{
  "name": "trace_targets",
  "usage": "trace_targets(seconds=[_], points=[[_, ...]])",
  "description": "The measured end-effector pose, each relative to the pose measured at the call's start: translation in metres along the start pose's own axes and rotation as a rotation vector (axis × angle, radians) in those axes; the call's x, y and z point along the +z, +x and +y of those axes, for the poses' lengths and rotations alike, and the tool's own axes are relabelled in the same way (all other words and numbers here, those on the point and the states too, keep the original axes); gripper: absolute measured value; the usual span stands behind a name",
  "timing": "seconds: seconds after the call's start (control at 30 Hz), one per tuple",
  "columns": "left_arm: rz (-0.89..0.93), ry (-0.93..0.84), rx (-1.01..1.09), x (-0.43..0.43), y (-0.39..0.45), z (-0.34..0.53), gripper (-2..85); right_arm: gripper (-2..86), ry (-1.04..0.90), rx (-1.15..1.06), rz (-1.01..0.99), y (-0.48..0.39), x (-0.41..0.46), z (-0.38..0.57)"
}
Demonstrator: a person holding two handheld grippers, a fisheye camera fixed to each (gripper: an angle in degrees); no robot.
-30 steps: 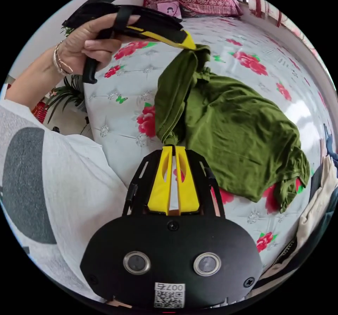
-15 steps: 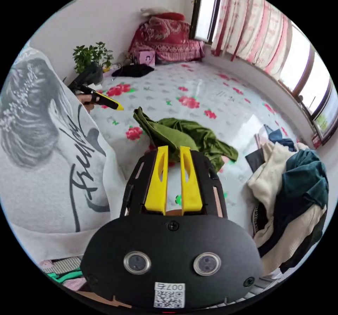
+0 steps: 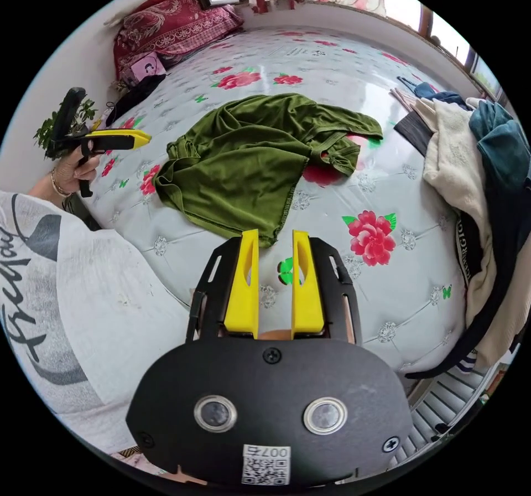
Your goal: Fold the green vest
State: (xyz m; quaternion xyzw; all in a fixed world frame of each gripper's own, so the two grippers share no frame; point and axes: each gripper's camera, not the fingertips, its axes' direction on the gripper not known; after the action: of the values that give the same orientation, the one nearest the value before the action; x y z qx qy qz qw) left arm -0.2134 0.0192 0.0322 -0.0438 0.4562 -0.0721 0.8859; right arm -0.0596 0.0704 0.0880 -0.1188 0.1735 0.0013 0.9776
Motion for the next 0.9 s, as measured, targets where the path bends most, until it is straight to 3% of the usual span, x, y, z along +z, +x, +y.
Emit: trace_targets(seconds=[0.17, 0.3, 0.47, 0.67, 0.77, 0.9], points=[[-0.035, -0.175, 0.009, 0.059, -0.007, -0.013, 8.1, 2.9, -0.047, -0.028, 0.048, -0.018, 0.019, 0.002], [-0.058, -0.124, 0.018, 0.048, -0.004, 0.003, 3.1, 0.6, -0.067, -0.086, 0.045, -0.029, 0.014, 0.014], [0.043, 0.051, -0.070, -0.020, -0.020, 0.036, 0.3, 0.0, 0.140, -0.045, -0.083, -0.004, -0.053, 0.041], [0.202, 0.417, -0.191, -0.155, -0.048, 0.084, -0.4, -0.2, 0.438, 0.016, -0.346, 0.048, -0.180, 0.073], [0.167, 0.582, -0.163, -0.220, -0.057, 0.083, -0.6, -0.2, 0.585, 0.002, -0.337, 0.063, -0.239, 0.075], [0.144, 0.599, -0.208, -0.234, -0.095, 0.025, -0.7, -0.2, 0.597, 0.036, -0.216, 0.099, -0.274, 0.007]])
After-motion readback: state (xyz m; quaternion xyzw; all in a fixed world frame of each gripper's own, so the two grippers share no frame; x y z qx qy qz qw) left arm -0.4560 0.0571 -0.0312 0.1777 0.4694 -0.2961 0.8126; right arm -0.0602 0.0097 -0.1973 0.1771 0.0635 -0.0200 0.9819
